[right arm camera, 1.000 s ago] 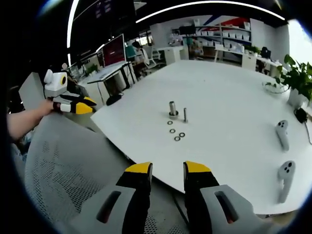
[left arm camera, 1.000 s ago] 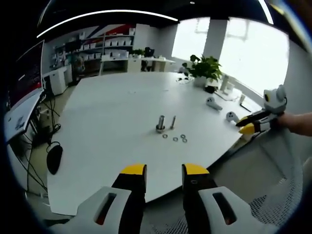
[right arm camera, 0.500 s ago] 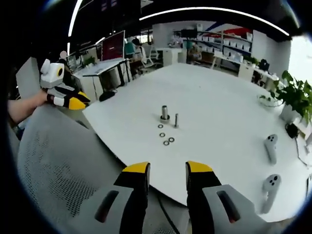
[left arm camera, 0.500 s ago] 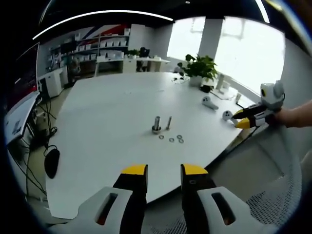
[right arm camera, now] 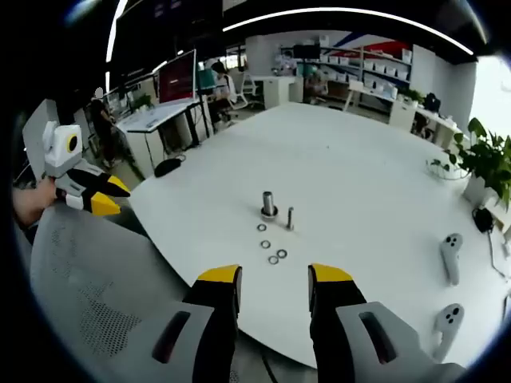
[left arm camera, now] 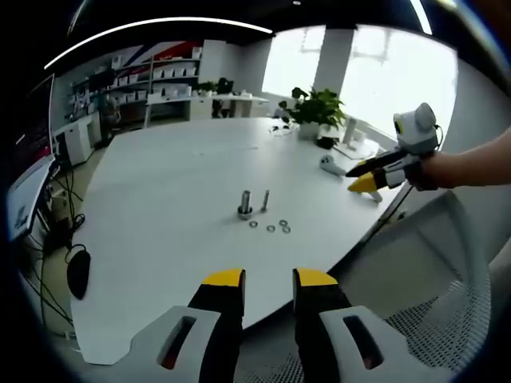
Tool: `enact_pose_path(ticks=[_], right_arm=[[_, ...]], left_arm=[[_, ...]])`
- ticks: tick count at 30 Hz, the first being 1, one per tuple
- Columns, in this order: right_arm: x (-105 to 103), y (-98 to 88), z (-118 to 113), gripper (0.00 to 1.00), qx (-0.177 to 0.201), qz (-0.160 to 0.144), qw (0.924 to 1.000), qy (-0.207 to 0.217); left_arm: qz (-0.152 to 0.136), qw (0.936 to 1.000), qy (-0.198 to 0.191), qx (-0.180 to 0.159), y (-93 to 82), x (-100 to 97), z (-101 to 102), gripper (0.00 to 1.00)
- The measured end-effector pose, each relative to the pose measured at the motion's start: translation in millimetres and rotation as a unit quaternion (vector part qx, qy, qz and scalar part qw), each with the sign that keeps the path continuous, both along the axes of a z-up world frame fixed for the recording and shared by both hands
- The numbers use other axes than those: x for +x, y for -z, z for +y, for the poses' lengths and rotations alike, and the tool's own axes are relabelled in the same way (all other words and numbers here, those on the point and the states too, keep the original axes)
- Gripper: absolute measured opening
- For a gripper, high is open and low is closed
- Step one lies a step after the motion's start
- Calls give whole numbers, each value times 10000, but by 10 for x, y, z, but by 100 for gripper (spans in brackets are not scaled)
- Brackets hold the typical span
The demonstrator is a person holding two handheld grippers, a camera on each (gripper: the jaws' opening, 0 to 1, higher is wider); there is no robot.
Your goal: Place the washer onto the threaded stud by aligning its center hole with the stud, sliding it down to the base, and recovering from edge contact or off-axis alignment until the washer reaches the visible bottom stop.
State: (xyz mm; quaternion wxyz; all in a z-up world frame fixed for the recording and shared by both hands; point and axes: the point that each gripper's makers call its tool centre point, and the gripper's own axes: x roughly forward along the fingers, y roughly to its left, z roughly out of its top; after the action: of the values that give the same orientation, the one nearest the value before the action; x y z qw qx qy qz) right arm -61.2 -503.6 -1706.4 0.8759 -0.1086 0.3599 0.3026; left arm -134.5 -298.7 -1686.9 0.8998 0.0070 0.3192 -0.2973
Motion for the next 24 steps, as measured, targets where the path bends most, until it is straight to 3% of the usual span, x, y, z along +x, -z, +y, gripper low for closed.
enact_pose_path(ticks=[6,14,24], right_arm=[[-63,291,235,33,-375,366,9979,-385],[-5,772,234,34,-841,881,9907,-600],[275,1160,368,33,-883,1161,9869,-693]], left_arm=[[38,10000,-34,-7,9,-8,12,22],[-22,10000,-49,11,-5,-1,20,20],[215,9996,-44,154,88,-25,30,20]])
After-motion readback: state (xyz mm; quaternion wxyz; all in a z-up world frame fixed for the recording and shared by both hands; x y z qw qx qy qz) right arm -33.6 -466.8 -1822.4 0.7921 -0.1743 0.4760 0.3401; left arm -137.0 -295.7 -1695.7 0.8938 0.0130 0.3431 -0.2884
